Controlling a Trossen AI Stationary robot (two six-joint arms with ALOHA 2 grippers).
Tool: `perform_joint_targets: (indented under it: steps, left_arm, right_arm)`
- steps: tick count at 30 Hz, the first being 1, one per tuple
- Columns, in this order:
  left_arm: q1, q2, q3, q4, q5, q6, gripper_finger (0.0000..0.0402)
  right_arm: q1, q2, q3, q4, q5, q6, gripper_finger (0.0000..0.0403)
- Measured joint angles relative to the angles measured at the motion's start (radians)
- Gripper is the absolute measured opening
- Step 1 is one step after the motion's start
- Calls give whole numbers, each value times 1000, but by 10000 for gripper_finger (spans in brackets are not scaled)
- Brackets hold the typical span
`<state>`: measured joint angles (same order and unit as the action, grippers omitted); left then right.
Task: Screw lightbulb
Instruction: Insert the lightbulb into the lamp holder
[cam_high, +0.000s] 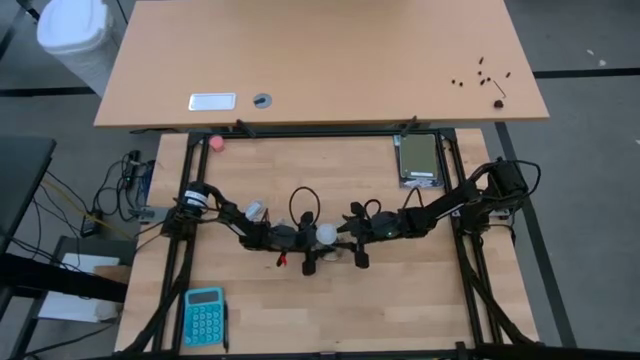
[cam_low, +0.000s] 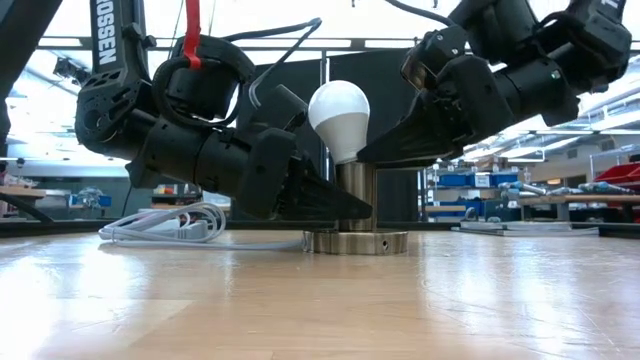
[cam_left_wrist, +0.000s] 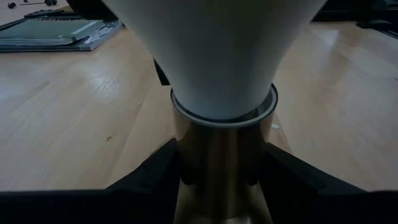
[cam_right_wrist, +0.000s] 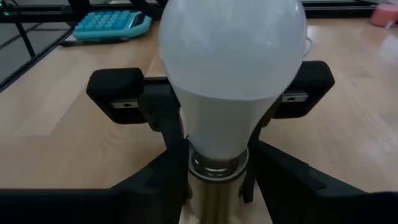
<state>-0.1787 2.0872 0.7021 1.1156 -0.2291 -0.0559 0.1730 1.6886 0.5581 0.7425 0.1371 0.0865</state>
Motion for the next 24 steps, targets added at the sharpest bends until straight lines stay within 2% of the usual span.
perform_joint_targets:
  steps: [9,19,24]
  left_arm:
    - [0,0,0,0,0,0,188]
    - [0,0,0,0,1,-1,188]
    - [0,0,1,1,1,-1,188]
  right_arm:
    - [-1,1,4,27,5,-35,205]
    - [-20,1,5,65,-52,-4,306]
    - [-21,12,44,63,-52,-9,326]
